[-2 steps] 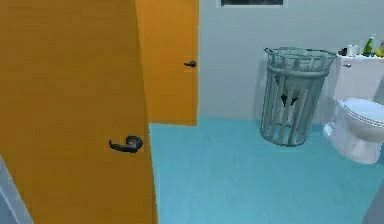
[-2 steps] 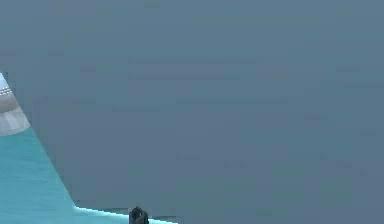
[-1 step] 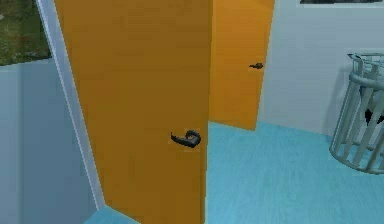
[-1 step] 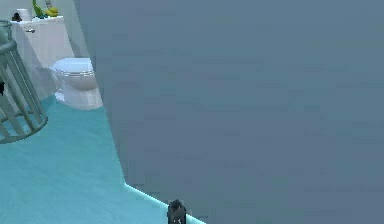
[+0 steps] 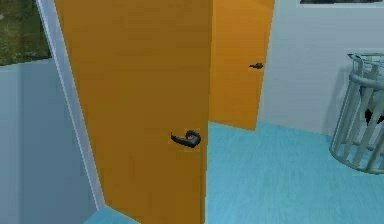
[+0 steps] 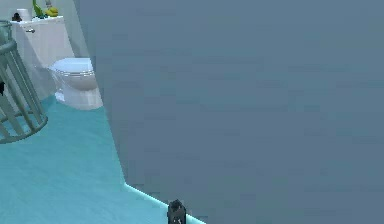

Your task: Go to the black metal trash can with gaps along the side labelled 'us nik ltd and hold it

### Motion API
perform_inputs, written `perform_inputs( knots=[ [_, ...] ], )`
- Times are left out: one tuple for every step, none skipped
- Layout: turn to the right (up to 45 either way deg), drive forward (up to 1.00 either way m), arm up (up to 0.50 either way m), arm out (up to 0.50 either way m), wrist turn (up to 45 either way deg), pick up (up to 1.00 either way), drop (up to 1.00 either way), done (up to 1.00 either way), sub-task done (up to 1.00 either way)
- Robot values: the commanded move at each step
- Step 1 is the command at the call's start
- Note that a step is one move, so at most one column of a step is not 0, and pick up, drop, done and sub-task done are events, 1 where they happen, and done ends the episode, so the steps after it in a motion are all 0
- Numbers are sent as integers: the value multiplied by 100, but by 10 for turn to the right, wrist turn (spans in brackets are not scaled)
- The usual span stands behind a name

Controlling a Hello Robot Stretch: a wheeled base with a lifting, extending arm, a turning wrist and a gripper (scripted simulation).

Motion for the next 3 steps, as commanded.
perform_inputs(
  knots=[
    [0,0,0,42,0,0,0,0,0],
    [0,0,0,0,450,0,0,0,0],
    [0,0,0,0,450,0,0,0,0]
  ],
)
